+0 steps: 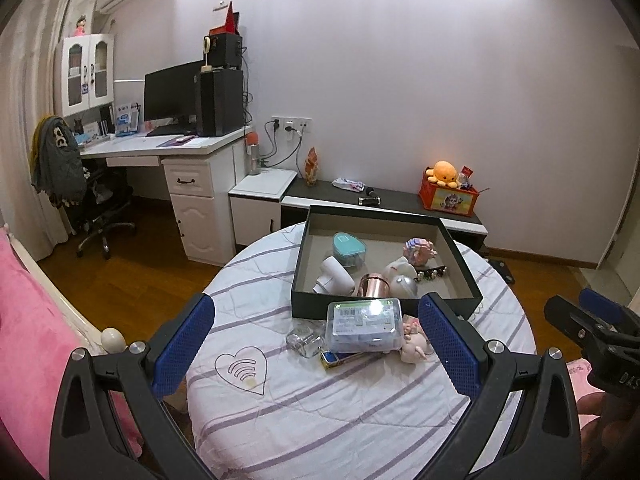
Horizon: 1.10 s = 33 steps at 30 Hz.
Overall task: Organize rigid objects
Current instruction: 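Withdraw both tools from the box back toward the remaining items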
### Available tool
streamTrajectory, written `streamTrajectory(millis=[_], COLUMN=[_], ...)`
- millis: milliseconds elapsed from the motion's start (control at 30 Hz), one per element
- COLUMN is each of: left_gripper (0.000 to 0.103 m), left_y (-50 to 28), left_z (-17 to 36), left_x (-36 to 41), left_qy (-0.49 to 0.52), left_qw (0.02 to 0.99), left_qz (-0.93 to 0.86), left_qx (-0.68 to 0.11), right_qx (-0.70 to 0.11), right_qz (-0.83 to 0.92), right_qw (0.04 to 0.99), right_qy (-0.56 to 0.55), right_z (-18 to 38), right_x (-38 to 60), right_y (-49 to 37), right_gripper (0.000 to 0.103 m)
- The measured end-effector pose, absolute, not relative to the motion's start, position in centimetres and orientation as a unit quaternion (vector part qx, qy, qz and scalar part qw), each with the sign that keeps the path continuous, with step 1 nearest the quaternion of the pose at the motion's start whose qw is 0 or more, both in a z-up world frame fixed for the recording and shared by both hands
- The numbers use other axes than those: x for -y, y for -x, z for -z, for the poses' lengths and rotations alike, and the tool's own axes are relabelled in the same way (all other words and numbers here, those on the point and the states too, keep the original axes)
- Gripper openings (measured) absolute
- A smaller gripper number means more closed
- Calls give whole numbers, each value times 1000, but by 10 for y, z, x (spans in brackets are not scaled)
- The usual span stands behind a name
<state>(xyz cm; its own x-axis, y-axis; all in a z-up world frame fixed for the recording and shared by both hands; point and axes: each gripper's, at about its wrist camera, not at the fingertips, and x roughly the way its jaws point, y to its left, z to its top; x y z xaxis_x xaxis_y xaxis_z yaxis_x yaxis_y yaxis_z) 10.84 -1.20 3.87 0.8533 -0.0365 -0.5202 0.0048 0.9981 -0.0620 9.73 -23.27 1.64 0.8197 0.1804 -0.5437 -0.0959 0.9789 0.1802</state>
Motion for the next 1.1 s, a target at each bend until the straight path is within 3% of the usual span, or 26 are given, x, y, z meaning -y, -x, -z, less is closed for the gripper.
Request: streamTrajectory(millis=[1100], left_gripper=[103], left_y=[-128], left_z=[-2], left_x=[25], left_qy=[32], left_qw=[943], left_qz=[25], left_qx=[-330], right_qx=[-345], right_qz=[-58], right_qw=[936], right_qy=[-44], right_z=[15], right_x=[230], right_y=[-114], right_gripper=[103])
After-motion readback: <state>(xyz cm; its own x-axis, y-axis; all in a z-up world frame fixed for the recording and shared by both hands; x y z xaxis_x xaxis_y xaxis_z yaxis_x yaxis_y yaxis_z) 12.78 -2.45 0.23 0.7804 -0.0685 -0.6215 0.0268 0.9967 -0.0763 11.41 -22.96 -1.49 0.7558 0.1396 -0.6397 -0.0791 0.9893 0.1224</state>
